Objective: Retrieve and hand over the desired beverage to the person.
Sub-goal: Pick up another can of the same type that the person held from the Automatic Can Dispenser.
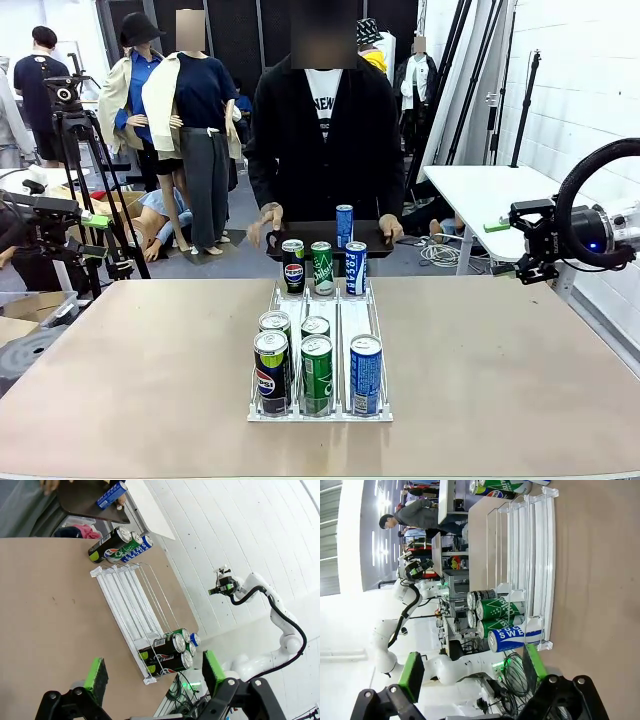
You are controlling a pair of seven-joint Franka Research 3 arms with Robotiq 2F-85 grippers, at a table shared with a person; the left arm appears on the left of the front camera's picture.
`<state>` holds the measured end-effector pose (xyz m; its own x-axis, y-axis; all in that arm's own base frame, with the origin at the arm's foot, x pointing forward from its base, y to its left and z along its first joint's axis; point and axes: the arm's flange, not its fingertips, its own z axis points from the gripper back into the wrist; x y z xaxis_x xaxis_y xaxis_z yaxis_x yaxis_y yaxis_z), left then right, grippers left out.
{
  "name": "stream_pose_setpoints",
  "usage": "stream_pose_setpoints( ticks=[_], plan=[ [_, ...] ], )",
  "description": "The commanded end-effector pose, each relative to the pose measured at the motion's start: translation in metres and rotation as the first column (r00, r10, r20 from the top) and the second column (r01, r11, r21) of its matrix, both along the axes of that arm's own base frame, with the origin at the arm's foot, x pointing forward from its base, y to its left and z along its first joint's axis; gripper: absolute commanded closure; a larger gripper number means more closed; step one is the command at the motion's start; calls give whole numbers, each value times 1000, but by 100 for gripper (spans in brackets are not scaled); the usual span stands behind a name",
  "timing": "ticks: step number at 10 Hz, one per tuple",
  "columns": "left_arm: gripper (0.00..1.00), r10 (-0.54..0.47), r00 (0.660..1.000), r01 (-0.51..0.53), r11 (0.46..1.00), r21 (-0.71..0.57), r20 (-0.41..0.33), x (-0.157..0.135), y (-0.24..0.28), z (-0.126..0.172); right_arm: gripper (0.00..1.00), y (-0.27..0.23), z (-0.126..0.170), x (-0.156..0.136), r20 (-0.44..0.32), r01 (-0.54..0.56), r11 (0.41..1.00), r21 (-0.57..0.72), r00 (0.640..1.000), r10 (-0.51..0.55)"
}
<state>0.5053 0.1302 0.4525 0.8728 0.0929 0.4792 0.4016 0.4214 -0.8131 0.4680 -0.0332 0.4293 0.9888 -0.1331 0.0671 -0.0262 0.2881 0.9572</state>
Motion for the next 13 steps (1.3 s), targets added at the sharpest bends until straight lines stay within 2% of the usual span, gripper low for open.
stream_pose_setpoints(
  ticks=[1, 13],
  plan=[
    [0, -3, 1000, 3, 1000, 3, 1, -1, 0, 1, 0, 1, 2, -1, -3, 0, 1000, -11, 1000, 0],
    [0, -3, 1000, 3, 1000, 3, 1, -1, 0, 1, 0, 1, 2, -1, -3, 0, 1000, -11, 1000, 0]
  ],
)
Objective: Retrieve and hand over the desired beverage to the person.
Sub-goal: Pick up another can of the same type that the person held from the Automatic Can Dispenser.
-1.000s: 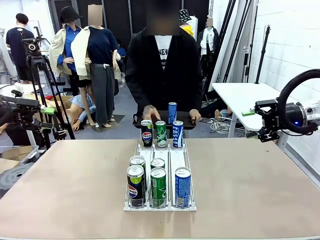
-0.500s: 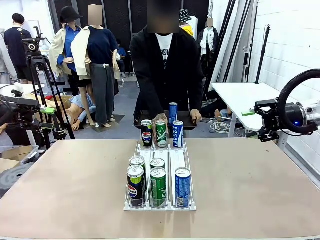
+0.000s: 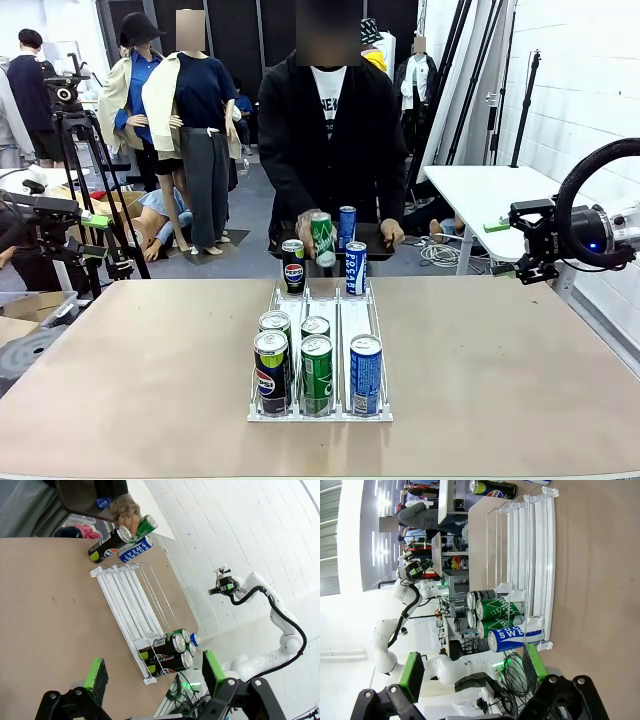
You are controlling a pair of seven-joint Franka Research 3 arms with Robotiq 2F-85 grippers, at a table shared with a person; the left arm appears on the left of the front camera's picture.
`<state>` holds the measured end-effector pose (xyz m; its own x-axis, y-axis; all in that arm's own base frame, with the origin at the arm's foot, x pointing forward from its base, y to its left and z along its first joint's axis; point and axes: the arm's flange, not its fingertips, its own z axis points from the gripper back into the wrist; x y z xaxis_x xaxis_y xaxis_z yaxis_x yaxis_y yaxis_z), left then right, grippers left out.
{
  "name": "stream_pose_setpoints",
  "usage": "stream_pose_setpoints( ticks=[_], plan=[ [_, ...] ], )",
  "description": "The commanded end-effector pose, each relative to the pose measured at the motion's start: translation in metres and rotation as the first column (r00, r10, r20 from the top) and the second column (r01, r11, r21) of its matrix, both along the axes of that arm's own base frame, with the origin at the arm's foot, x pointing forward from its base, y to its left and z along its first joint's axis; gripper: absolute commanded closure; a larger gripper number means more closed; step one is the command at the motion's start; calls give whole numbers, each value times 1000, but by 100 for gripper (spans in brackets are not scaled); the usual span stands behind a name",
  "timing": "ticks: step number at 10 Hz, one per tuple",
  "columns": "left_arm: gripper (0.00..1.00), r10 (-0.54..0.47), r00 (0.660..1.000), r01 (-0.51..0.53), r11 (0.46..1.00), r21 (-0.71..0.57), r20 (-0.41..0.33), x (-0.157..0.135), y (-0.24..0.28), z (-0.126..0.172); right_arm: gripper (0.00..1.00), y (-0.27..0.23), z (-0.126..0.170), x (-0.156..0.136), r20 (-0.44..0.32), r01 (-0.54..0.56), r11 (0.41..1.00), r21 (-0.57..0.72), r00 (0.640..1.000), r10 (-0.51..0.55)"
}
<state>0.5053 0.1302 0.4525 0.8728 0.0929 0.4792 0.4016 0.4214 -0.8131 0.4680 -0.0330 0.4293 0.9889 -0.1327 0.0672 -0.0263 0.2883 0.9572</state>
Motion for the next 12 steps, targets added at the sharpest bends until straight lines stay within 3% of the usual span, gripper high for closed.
stream_pose_setpoints(
  ticks=[1, 12],
  plan=[
    [0, -3, 1000, 3, 1000, 3, 1, -1, 0, 1, 0, 1, 2, -1, -3, 0, 1000, -11, 1000, 0],
    [0, -3, 1000, 3, 1000, 3, 1, -1, 0, 1, 0, 1, 2, -1, -3, 0, 1000, -11, 1000, 0]
  ],
)
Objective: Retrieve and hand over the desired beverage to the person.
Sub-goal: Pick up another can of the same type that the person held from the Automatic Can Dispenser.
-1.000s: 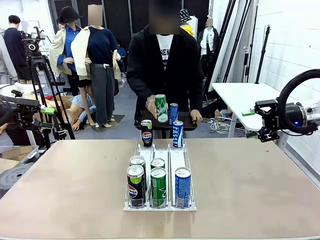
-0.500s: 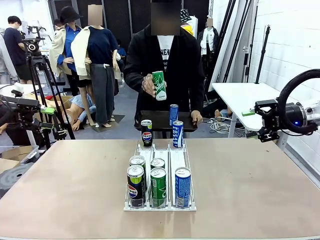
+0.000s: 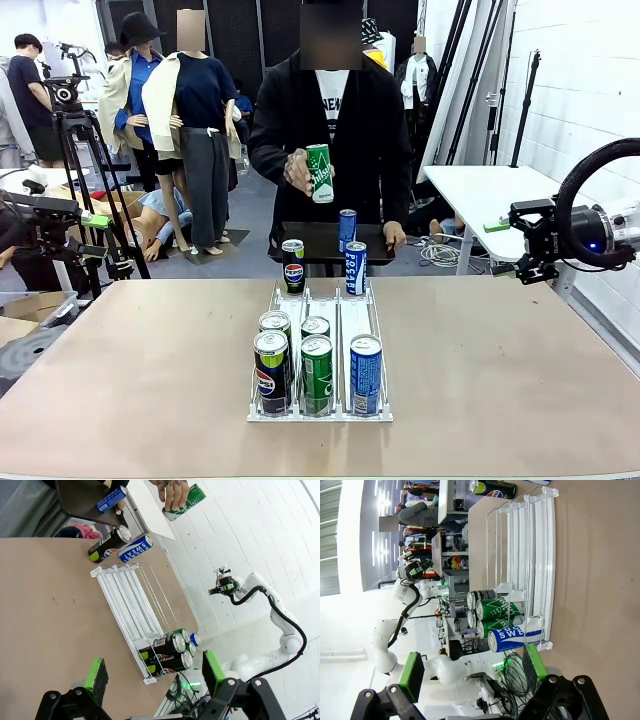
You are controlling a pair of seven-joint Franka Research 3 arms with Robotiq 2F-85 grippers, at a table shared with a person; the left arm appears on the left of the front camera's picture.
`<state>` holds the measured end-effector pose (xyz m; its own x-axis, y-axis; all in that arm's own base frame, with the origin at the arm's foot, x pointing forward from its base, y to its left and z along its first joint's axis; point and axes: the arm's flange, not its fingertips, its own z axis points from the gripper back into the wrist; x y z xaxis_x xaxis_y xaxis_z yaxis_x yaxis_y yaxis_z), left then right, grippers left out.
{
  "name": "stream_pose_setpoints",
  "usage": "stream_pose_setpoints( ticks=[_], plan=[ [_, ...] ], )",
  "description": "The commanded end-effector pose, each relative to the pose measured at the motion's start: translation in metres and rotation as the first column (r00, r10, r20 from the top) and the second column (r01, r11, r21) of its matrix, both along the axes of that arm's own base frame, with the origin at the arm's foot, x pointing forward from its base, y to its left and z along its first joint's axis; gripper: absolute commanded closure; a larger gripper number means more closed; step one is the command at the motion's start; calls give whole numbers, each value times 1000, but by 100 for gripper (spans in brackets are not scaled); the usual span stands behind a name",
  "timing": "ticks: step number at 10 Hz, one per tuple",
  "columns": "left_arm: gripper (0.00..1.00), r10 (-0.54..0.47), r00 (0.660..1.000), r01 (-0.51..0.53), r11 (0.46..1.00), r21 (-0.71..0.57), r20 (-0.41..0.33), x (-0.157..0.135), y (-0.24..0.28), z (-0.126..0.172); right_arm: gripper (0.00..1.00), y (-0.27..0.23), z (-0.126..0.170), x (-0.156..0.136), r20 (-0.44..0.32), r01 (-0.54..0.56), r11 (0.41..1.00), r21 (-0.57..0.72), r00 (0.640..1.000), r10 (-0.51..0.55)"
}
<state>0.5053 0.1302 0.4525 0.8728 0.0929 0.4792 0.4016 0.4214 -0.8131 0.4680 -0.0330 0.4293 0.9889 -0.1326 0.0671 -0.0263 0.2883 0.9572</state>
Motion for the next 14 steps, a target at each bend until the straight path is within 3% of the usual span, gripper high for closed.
stream_pose_setpoints(
  ticks=[1, 14],
  plan=[
    [0, -3, 1000, 3, 1000, 3, 1, -1, 0, 1, 0, 1, 2, -1, -3, 1, 1000, -11, 1000, -1],
    [0, -3, 1000, 3, 1000, 3, 1, -1, 0, 1, 0, 1, 2, -1, -3, 1, 1000, -11, 1000, -1]
  ],
)
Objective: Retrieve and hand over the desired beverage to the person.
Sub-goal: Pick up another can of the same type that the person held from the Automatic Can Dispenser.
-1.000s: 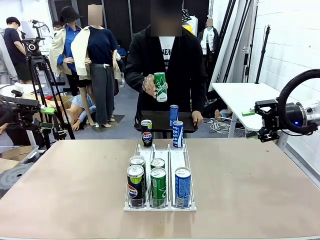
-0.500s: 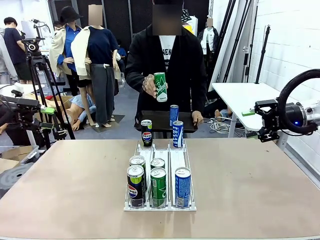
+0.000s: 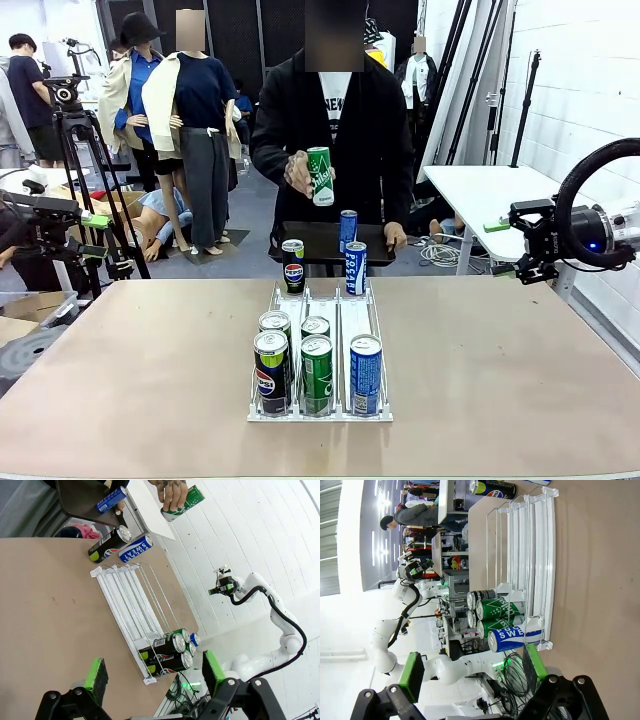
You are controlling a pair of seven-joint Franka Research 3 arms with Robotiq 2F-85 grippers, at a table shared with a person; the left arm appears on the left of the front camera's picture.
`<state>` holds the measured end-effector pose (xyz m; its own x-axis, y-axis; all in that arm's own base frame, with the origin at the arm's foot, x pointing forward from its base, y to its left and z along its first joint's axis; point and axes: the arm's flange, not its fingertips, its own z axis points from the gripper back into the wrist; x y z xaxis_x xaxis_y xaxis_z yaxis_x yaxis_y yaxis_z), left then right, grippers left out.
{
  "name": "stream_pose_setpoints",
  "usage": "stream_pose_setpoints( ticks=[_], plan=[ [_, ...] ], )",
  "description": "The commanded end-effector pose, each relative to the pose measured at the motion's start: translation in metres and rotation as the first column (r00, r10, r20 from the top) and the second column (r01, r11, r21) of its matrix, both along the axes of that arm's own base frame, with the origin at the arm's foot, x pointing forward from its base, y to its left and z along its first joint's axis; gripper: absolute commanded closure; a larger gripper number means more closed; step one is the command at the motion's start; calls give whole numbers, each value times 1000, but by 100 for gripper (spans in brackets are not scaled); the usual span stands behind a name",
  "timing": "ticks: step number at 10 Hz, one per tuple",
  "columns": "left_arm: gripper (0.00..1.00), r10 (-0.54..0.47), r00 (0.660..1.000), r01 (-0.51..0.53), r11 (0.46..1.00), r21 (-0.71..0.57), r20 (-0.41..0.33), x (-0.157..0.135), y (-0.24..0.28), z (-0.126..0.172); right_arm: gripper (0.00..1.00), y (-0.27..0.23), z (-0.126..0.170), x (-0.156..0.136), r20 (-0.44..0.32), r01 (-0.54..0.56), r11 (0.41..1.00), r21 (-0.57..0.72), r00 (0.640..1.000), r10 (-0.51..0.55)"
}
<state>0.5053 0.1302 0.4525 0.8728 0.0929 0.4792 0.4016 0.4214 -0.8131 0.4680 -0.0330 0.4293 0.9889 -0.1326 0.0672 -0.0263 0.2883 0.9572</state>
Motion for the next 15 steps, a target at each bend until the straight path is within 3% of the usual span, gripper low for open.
stream_pose_setpoints(
  ticks=[1, 15],
  plan=[
    [0, -3, 1000, 3, 1000, 3, 1, -1, 0, 1, 0, 1, 2, -1, -3, 1, 1000, -11, 1000, -1],
    [0, -3, 1000, 3, 1000, 3, 1, -1, 0, 1, 0, 1, 2, -1, -3, 1, 1000, -11, 1000, -1]
  ],
)
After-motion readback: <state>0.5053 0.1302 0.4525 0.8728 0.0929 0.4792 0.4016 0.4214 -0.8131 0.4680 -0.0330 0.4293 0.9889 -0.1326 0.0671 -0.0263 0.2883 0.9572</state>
